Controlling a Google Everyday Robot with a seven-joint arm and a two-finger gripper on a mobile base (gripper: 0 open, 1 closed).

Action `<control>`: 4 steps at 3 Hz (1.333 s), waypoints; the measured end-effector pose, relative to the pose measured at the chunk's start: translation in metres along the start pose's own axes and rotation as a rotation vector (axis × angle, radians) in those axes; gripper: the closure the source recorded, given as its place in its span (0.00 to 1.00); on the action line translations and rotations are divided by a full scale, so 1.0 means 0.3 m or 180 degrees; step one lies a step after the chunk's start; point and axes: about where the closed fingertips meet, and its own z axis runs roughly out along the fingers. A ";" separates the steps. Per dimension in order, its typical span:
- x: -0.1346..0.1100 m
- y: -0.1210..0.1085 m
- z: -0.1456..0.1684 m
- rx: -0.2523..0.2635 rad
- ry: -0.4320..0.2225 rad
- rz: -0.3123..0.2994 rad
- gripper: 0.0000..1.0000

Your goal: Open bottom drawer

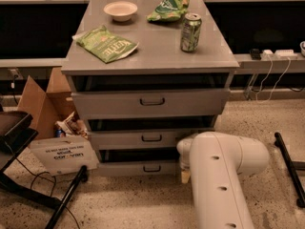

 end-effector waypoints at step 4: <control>0.088 0.085 -0.037 -0.0041 -0.0058 0.0241 1.00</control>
Offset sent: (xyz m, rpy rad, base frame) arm -0.1237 -0.0783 0.0716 0.0302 -0.0224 -0.2428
